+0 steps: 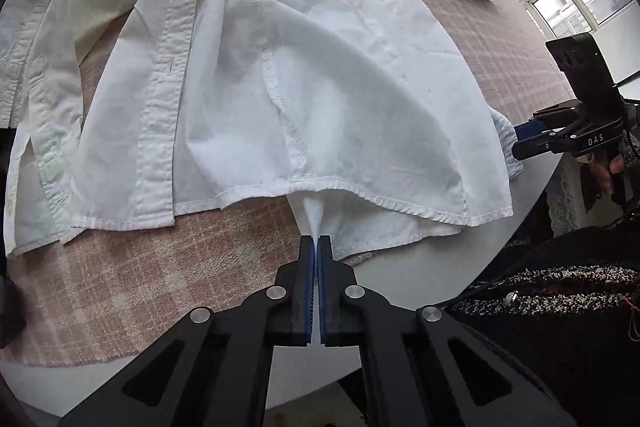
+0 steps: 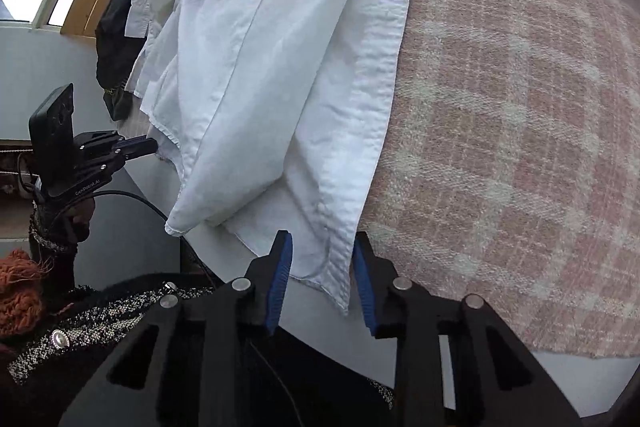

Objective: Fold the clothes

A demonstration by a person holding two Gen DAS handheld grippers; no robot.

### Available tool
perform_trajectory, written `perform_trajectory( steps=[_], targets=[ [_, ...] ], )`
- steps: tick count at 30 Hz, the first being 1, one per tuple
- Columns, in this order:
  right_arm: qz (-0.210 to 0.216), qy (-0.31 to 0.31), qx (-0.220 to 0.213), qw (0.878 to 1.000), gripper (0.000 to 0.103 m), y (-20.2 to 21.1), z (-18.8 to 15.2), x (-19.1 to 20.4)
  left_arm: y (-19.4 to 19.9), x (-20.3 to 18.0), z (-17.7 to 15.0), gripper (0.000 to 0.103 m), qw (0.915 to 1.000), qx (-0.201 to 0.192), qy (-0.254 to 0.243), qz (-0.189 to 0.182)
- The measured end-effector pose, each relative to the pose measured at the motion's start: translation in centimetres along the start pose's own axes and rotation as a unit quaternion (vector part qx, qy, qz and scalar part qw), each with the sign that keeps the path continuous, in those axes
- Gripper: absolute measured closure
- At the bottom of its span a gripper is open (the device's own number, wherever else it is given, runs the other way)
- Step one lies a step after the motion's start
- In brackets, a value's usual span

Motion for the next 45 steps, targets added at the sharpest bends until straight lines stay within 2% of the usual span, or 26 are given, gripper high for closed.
perform_trajectory(
  steps=[2, 5, 8, 11, 12, 14, 16, 19, 21, 23, 25, 27, 31, 34, 35, 36, 38, 39, 40, 43, 45],
  targets=[
    [0.026, -0.018, 0.002, 1.000, 0.101, 0.9, -0.2, -0.4, 0.3, 0.0, 0.1, 0.102, 1.0000, -0.003, 0.001, 0.002],
    [0.041, -0.011, 0.003, 0.999, 0.101, 1.0, -0.6, 0.6, 1.3, 0.5, -0.2, 0.102, 0.9999, -0.008, 0.002, 0.006],
    [0.015, -0.022, 0.034, 0.999, 0.101, -1.0, -1.9, -0.5, 1.0, 1.5, -0.4, 0.102, 0.9999, -0.004, 0.008, 0.009],
    [0.016, -0.020, 0.040, 0.999, 0.100, -0.2, -1.8, 0.0, -0.2, 2.1, -0.8, 0.102, 0.9996, 0.015, 0.002, 0.023],
    [0.010, -0.015, 0.038, 0.999, 0.097, 0.3, -1.6, 0.3, -0.3, 2.3, -0.8, 0.102, 0.9995, 0.019, 0.004, 0.026],
    [-0.037, 0.002, 0.013, 0.999, 0.085, 2.4, -0.4, 0.1, -0.1, 2.6, -0.9, 0.101, 0.9990, 0.025, 0.005, 0.037],
    [-0.067, 0.015, -0.025, 0.997, 0.068, 4.9, 1.4, -0.3, 0.7, 2.6, -1.0, 0.096, 0.9979, 0.025, -0.004, 0.060],
    [-0.050, 0.025, -0.071, 0.996, 0.057, 7.3, 5.5, -0.9, 2.4, 1.9, -1.0, 0.098, 0.9972, 0.010, -0.006, 0.074],
    [-0.044, 0.023, -0.091, 0.995, 0.057, 7.6, 9.4, -1.2, 3.3, -0.3, -0.6, 0.097, 0.9985, -0.005, -0.019, 0.052],
    [-0.029, 0.022, -0.097, 0.995, 0.057, 7.2, 13.0, -1.6, 3.5, -3.4, 0.0, 0.085, 0.9987, -0.018, -0.041, 0.024],
    [-0.015, 0.017, -0.083, 0.996, 0.057, 6.1, 15.8, -2.0, 2.7, -7.3, 0.7, 0.072, 0.9975, -0.027, -0.064, -0.006],
    [-0.008, 0.010, -0.062, 0.998, 0.057, 4.7, 18.1, -2.2, 1.0, -11.5, 1.7, 0.070, 0.9949, -0.030, -0.093, -0.025],
    [-0.034, 0.035, -0.037, 0.998, 0.057, 2.6, 20.0, -1.5, -1.0, -14.5, 1.9, 0.070, 0.9931, -0.027, -0.113, -0.019],
    [-0.032, 0.067, -0.028, 0.997, 0.057, 1.9, 20.2, -0.7, -3.1, -14.6, 2.3, 0.074, 0.9948, -0.022, -0.099, -0.006],
    [-0.028, 0.076, -0.025, 0.996, 0.057, 1.7, 20.1, -0.4, -3.6, -14.4, 2.3, 0.093, 0.9955, -0.020, -0.092, -0.004],
    [-0.019, 0.083, -0.024, 0.996, 0.059, 1.6, 20.0, 0.0, -4.1, -14.2, 2.3, 0.103, 0.9962, -0.020, -0.084, -0.004],
    [-0.010, 0.099, -0.022, 0.995, 0.075, 1.7, 19.9, 0.7, -4.5, -13.7, 2.7, 0.102, 0.9978, -0.024, -0.060, -0.009],
    [-0.009, 0.106, -0.020, 0.994, 0.090, 1.8, 19.8, 1.0, -4.3, -13.6, 2.9, 0.102, 0.9984, -0.030, -0.046, -0.015],
    [-0.007, 0.111, -0.020, 0.994, 0.094, 2.0, 19.8, 1.3, -3.7, -13.6, 3.2, 0.102, 0.9983, -0.039, -0.039, -0.020],
    [0.005, 0.120, -0.025, 0.992, 0.095, 3.5, 19.8, 1.8, -1.1, -13.9, 3.8, 0.102, 0.9964, -0.071, -0.027, -0.039],
    [-0.025, 0.137, -0.033, 0.990, 0.095, 4.7, 19.5, 1.5, 0.6, -14.4, 4.3, 0.102, 0.9934, -0.089, -0.017, -0.070]
  ],
)
Point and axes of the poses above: each gripper's, at about its wrist camera, not at the fingertips, and y roughly against the way its jaws point, x to its left, z to its top, the point moved 6 cm from there along -y, roughly the way its jaws point
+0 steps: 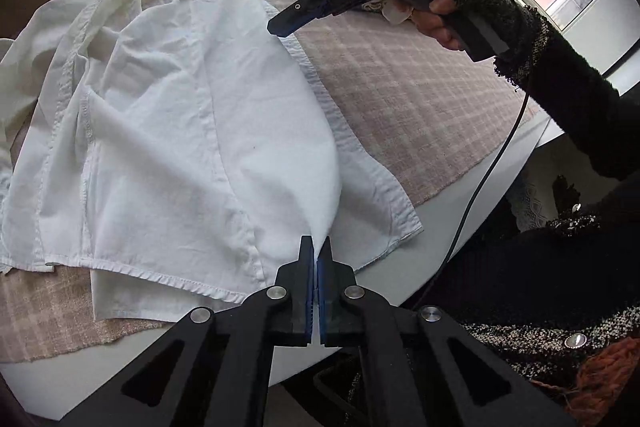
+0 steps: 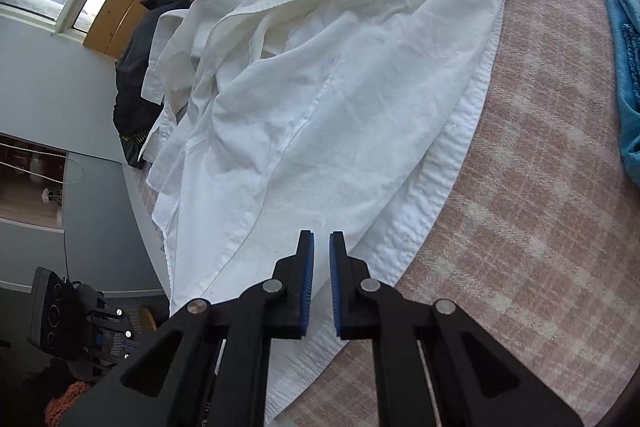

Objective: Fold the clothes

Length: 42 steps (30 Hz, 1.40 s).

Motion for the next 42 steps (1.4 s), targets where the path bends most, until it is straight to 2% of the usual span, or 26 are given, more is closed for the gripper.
perform_trajectory(
  steps=[2, 3, 4, 5, 6, 7, 8, 10, 14, 20, 22, 27, 33, 36, 38, 40, 42],
  targets=[
    [-0.099, 0.039, -0.009, 0.994, 0.094, 1.3, -0.3, -1.1, 0.8, -0.8, 0.5, 0.100, 0.9997, -0.013, -0.001, -0.022],
    [-0.140, 0.051, -0.009, 0.989, 0.094, 1.8, -0.6, -2.0, 0.4, -0.6, 0.4, 0.096, 0.9999, -0.005, -0.009, 0.008],
    [-0.168, 0.058, -0.009, 0.984, 0.094, 2.1, -0.9, -2.7, -0.4, -0.2, 0.2, 0.088, 0.9981, 0.011, -0.022, 0.056],
    [-0.155, 0.048, -0.006, 0.987, 0.093, 1.9, -1.2, -2.8, -1.1, 0.3, -0.2, 0.080, 0.9933, 0.029, -0.036, 0.106],
    [-0.142, 0.038, -0.004, 0.989, 0.092, 1.8, -1.4, -2.8, -1.8, 0.7, -0.7, 0.080, 0.9879, 0.047, -0.046, 0.141],
    [-0.124, 0.029, -0.002, 0.992, 0.086, 1.6, -1.8, -2.8, -2.4, 0.7, -1.2, 0.080, 0.9861, 0.059, -0.048, 0.148],
    [-0.094, 0.021, 0.003, 0.995, 0.081, 1.4, -2.2, -2.3, -2.6, 0.4, -1.7, 0.079, 0.9873, 0.066, -0.046, 0.137],
    [-0.066, 0.018, 0.009, 0.998, 0.063, 0.7, -3.0, -1.5, -2.9, -0.5, -3.0, 0.076, 0.9883, 0.075, -0.050, 0.123],
    [-0.051, 0.022, 0.021, 0.998, 0.062, -1.0, -3.8, -0.8, -3.3, -1.0, -5.1, 0.075, 0.9929, 0.082, -0.012, 0.086],
    [-0.039, 0.013, 0.034, 0.999, 0.062, -2.9, -3.5, 0.0, -4.5, 0.9, -5.4, 0.075, 0.9913, 0.066, 0.037, 0.108],
    [-0.040, 0.014, 0.033, 0.999, 0.062, -3.2, -3.3, 0.5, -4.3, 1.0, -4.5, 0.075, 0.9926, 0.043, 0.049, 0.103],
    [-0.038, 0.020, 0.031, 0.999, 0.062, -3.7, -3.0, 1.4, -3.0, 0.0, -1.5, 0.075, 0.9931, -0.008, 0.038, 0.111],
    [-0.025, 0.004, 0.027, 0.999, 0.062, -4.5, -2.0, 0.9, -4.4, -0.9, -2.7, 0.075, 0.9949, 0.017, 0.037, 0.093],
    [-0.020, -0.005, 0.023, 1.000, 0.062, -5.1, -1.1, 0.6, -5.0, -1.3, -2.8, 0.082, 0.9958, 0.013, 0.044, 0.079],
    [-0.012, -0.006, 0.014, 1.000, 0.062, -5.1, -0.4, 0.5, -4.5, -2.2, -2.3, 0.097, 0.9973, -0.008, 0.047, 0.056],
    [0.000, -0.009, 0.011, 1.000, 0.062, -5.2, 0.2, 0.5, -3.8, -3.2, -1.9, 0.096, 0.9982, -0.022, 0.039, 0.038],
    [0.004, -0.014, 0.019, 1.000, 0.062, -5.3, 0.5, 0.4, -3.2, -3.8, -2.3, 0.093, 0.9982, -0.018, 0.025, 0.052]
  ],
)
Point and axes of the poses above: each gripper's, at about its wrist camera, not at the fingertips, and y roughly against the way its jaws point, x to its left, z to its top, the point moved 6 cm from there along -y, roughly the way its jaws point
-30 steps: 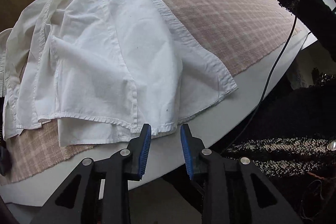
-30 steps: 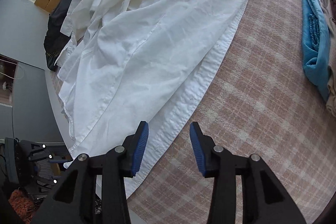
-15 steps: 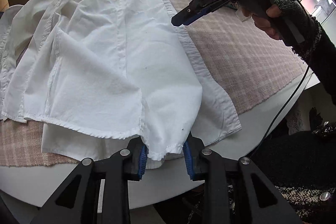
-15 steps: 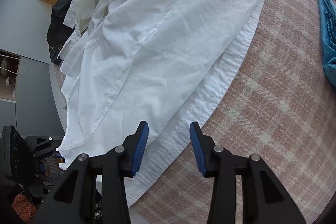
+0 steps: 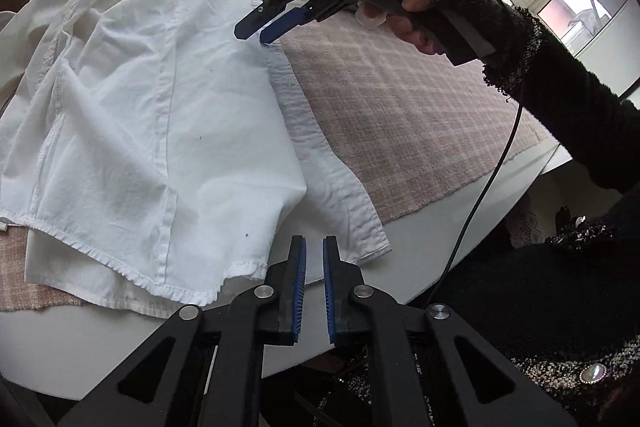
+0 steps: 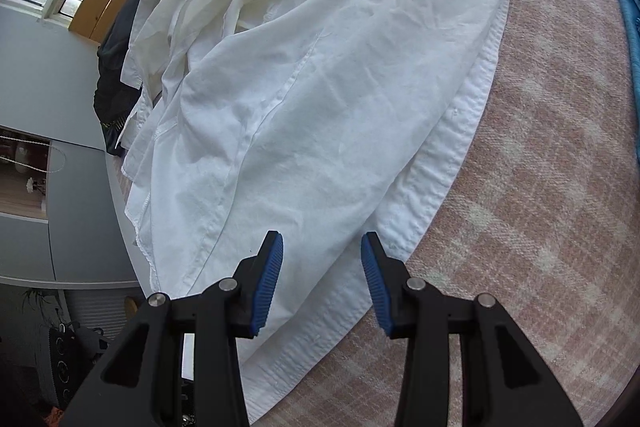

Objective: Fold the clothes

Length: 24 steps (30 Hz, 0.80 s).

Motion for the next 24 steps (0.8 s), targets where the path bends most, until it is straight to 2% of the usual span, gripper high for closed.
perform_trajectory(
  steps=[1, 4, 7, 11, 15, 18, 22, 24],
  targets=[
    [-0.002, 0.003, 0.003, 1.000, 0.062, 0.0, 0.0, 0.1, 0.2, 0.3, -0.5, 0.092, 0.9998, 0.003, -0.001, 0.018],
    [-0.013, 0.014, 0.008, 1.000, 0.062, 0.1, 0.0, 0.3, 0.5, 1.9, -2.0, 0.073, 0.9980, 0.019, 0.015, 0.059],
    [-0.015, 0.019, 0.011, 1.000, 0.062, -0.2, 0.0, 0.7, -0.1, 4.2, -2.6, 0.072, 0.9946, 0.036, 0.039, 0.090],
    [-0.020, 0.027, 0.014, 0.999, 0.062, -0.7, 0.1, 1.4, -0.7, 4.9, -1.3, 0.071, 0.9942, 0.021, 0.041, 0.097],
    [-0.020, 0.027, 0.010, 0.999, 0.062, -0.4, 0.3, 1.4, -0.3, 3.5, 0.4, 0.071, 0.9978, -0.002, 0.040, 0.052],
    [-0.018, 0.023, 0.003, 1.000, 0.062, 0.1, 0.5, 1.0, 0.0, 1.9, 1.0, 0.071, 0.9991, -0.016, 0.023, 0.032],
    [-0.010, 0.015, -0.005, 1.000, 0.062, 0.2, 1.0, 0.5, -0.8, -0.1, 0.7, 0.071, 0.9998, -0.016, 0.009, -0.011],
    [-0.005, 0.010, -0.008, 1.000, 0.062, 0.1, 1.5, 0.2, -1.3, -1.1, 0.3, 0.071, 0.9998, -0.011, -0.001, -0.019]
  ],
)
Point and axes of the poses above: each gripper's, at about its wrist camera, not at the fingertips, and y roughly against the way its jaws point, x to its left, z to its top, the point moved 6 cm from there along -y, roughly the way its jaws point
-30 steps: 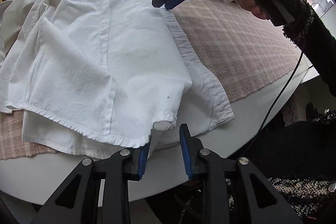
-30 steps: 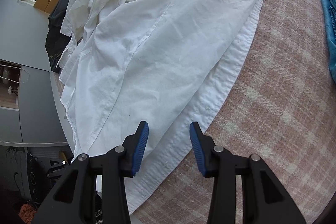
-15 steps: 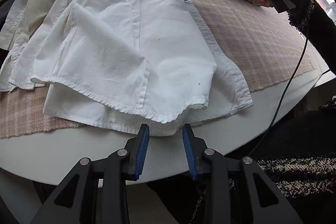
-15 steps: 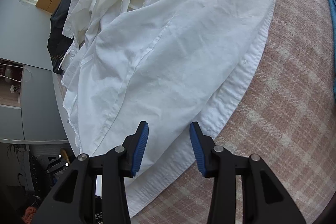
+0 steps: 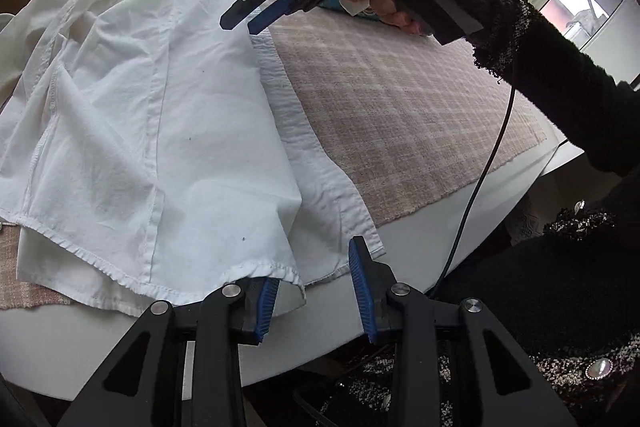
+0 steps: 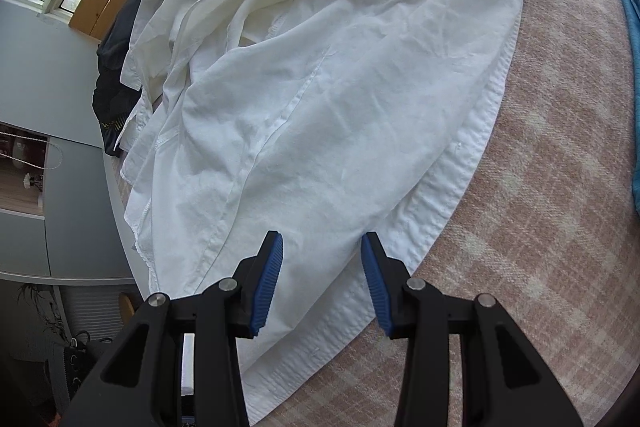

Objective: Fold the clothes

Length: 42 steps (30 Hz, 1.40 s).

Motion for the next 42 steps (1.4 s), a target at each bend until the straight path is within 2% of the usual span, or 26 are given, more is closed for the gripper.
perform_trajectory(
  steps=[3, 5, 6, 7, 8, 10, 11, 13, 17, 19, 21, 23, 27, 29, 30, 32, 33, 35, 37, 40, 42],
  targets=[
    [0.009, -0.002, -0.007, 1.000, 0.062, 0.0, 0.7, -0.1, -0.5, -0.2, -0.2, 0.072, 1.0000, 0.001, 0.004, 0.006],
    [0.010, -0.005, -0.010, 1.000, 0.062, 0.0, 1.3, -0.1, -0.8, 0.4, -0.1, 0.076, 0.9997, -0.004, 0.019, 0.016],
    [0.008, -0.010, -0.011, 1.000, 0.062, -0.1, 1.5, -0.3, -0.8, 0.7, -0.1, 0.080, 0.9994, -0.006, 0.029, 0.019],
    [0.007, -0.014, -0.012, 1.000, 0.062, -0.1, 1.8, -0.4, -0.8, 0.9, -0.1, 0.097, 0.9992, -0.008, 0.037, 0.014],
    [0.010, -0.016, -0.014, 1.000, 0.062, -0.2, 2.0, -0.5, -0.8, 0.9, 0.0, 0.103, 0.9991, -0.009, 0.042, 0.003],
    [0.014, -0.015, -0.014, 1.000, 0.065, -0.3, 2.3, -0.4, -0.8, 0.2, 0.1, 0.103, 0.9996, -0.010, 0.025, -0.004],
    [0.012, -0.010, -0.014, 1.000, 0.069, -0.3, 2.3, -0.2, -0.8, -0.3, 0.2, 0.103, 0.9999, -0.010, 0.009, 0.003],
    [0.005, -0.003, -0.006, 1.000, 0.098, -0.4, 2.2, 0.0, -0.2, -1.0, 0.6, 0.103, 0.9998, -0.019, -0.010, 0.005],
    [0.001, 0.017, -0.018, 1.000, 0.098, 1.1, 2.2, 0.5, 1.8, -1.7, 1.8, 0.103, 0.9991, -0.037, -0.018, 0.003],
    [-0.025, 0.035, -0.020, 0.999, 0.098, 2.1, 2.0, 0.6, 2.6, -2.7, 2.4, 0.103, 0.9981, -0.048, -0.037, -0.005],
    [-0.072, 0.053, -0.019, 0.996, 0.098, 2.5, 1.7, -0.1, 2.2, -3.6, 2.5, 0.103, 0.9971, -0.046, -0.059, -0.014],
    [-0.107, 0.059, -0.002, 0.993, 0.098, 1.5, 1.3, -1.0, 0.6, -3.8, 2.2, 0.103, 0.9971, -0.026, -0.069, -0.016],
    [-0.147, 0.066, 0.017, 0.987, 0.098, 1.2, 0.6, -1.8, -3.6, -2.6, 0.1, 0.102, 0.9973, 0.053, -0.049, -0.014],
    [-0.165, 0.070, 0.020, 0.984, 0.094, 1.5, 0.4, -2.0, -2.7, -2.2, -1.0, 0.100, 0.9968, 0.067, -0.040, -0.017],
    [-0.176, 0.075, 0.012, 0.981, 0.089, 2.3, 0.5, -1.9, -1.6, -1.9, -1.4, 0.095, 0.9971, 0.064, -0.037, -0.018],
    [-0.188, 0.083, -0.013, 0.979, 0.080, 4.0, 1.1, -1.8, 1.2, -0.1, -1.7, 0.076, 0.9988, 0.046, -0.016, 0.000],
    [-0.181, 0.082, -0.026, 0.980, 0.075, 4.9, 1.6, -1.7, 2.7, 1.2, -1.8, 0.072, 0.9993, 0.034, 0.002, 0.014],
    [-0.165, 0.069, -0.055, 0.982, 0.073, 6.7, 3.0, -2.0, 4.8, 4.9, -1.6, 0.071, 0.9978, 0.014, 0.046, 0.046],
    [-0.153, 0.044, -0.078, 0.984, 0.072, 8.0, 4.9, -2.9, 6.5, 8.9, -1.0, 0.071, 0.9922, -0.004, 0.076, 0.099],
    [-0.136, 0.000, -0.107, 0.985, 0.070, 9.5, 7.9, -4.4, 8.3, 14.4, 0.3, 0.071, 0.9784, -0.025, 0.087, 0.186],
    [-0.123, -0.026, -0.112, 0.986, 0.068, 9.6, 9.9, -5.2, 8.8, 17.5, 1.2, 0.070, 0.9704, -0.023, 0.082, 0.226]
  ],
)
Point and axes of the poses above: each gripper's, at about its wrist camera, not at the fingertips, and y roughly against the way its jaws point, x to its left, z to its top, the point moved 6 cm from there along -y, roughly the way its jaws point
